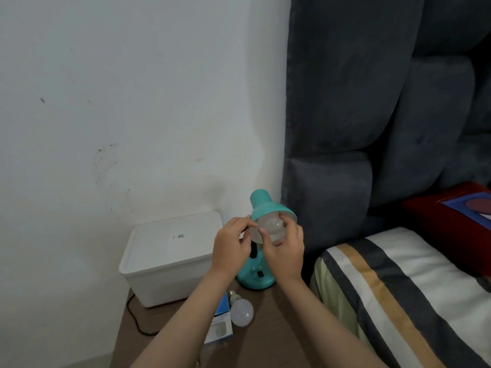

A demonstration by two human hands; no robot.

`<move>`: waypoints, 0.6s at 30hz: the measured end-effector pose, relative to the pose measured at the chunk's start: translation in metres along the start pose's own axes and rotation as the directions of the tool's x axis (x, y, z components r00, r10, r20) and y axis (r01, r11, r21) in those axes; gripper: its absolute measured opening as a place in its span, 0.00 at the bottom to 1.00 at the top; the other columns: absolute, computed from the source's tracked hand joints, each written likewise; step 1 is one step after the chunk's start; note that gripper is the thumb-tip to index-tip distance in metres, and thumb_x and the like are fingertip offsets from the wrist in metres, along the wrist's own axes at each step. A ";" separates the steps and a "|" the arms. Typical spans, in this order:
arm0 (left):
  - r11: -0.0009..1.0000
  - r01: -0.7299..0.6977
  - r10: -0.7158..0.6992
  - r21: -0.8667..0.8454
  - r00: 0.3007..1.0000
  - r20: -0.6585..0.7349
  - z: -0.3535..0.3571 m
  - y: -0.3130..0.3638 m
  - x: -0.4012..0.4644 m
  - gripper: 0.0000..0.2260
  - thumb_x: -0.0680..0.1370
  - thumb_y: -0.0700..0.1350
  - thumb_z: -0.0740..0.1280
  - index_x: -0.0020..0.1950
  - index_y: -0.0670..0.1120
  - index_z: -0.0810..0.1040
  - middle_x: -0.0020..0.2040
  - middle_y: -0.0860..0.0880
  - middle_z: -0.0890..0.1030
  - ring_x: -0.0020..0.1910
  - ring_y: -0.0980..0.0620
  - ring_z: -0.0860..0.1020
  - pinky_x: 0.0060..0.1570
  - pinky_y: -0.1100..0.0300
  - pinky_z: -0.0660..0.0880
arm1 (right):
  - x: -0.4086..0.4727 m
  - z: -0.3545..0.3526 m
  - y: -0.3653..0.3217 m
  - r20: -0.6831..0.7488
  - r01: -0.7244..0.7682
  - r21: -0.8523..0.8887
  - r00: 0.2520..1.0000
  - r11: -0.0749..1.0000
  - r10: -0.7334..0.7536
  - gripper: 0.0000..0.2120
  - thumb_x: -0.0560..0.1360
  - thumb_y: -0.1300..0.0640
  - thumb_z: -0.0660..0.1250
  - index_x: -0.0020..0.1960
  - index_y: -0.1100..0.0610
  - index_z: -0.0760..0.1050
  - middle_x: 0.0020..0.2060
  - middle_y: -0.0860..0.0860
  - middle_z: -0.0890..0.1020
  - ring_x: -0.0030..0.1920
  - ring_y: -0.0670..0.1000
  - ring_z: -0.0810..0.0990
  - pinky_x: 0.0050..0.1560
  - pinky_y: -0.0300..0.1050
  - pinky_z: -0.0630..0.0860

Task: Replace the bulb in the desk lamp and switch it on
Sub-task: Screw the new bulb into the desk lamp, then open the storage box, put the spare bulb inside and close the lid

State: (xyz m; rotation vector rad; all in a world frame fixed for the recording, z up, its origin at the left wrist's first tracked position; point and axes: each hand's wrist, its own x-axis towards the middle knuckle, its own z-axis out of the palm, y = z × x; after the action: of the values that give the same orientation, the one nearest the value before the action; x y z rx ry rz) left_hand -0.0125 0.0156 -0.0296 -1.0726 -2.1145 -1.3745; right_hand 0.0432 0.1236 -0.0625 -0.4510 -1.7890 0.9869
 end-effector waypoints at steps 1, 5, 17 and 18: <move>1.000 0.000 0.000 0.001 1.000 0.001 0.000 0.000 0.000 0.11 0.72 0.32 0.65 0.47 0.46 0.80 0.47 0.48 0.82 0.50 0.54 0.80 0.48 0.60 0.79 | 0.000 0.001 -0.001 -0.004 -0.013 -0.002 1.000 1.000 0.013 0.23 0.69 0.53 0.74 0.60 0.57 0.72 0.52 0.54 0.75 0.48 0.50 0.77 0.43 0.37 0.74; 1.000 0.024 -0.024 -0.011 1.000 0.016 -0.002 -0.002 0.002 0.10 0.72 0.32 0.66 0.47 0.46 0.81 0.47 0.49 0.82 0.49 0.55 0.80 0.48 0.61 0.79 | 0.002 -0.004 -0.007 0.049 -0.049 -0.004 0.998 0.999 0.049 0.23 0.70 0.52 0.74 0.61 0.55 0.71 0.53 0.53 0.74 0.47 0.45 0.73 0.43 0.27 0.68; 0.972 0.230 -0.232 0.058 0.972 0.044 -0.051 -0.008 -0.042 0.12 0.74 0.41 0.68 0.57 0.45 0.76 0.57 0.49 0.77 0.57 0.58 0.72 0.54 0.80 0.61 | -0.044 -0.005 -0.020 0.106 0.288 -0.025 0.953 0.957 -0.284 0.08 0.70 0.64 0.71 0.48 0.61 0.75 0.41 0.53 0.75 0.38 0.44 0.73 0.39 0.33 0.72; 0.963 0.255 -0.258 0.089 0.966 0.022 -0.061 -0.015 -0.048 0.12 0.74 0.42 0.68 0.57 0.45 0.75 0.58 0.48 0.76 0.58 0.57 0.71 0.55 0.78 0.61 | -0.049 0.002 -0.022 0.150 0.319 -0.018 0.938 0.948 -0.312 0.07 0.70 0.64 0.71 0.46 0.60 0.75 0.40 0.53 0.76 0.38 0.44 0.73 0.39 0.34 0.72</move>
State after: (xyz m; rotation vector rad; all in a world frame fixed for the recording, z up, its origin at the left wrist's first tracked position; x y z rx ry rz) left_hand 0.0011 -0.0612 -0.0444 -0.8145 -2.3813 -1.3707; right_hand 0.0654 0.0758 -0.0743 -0.1110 -1.9417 0.7723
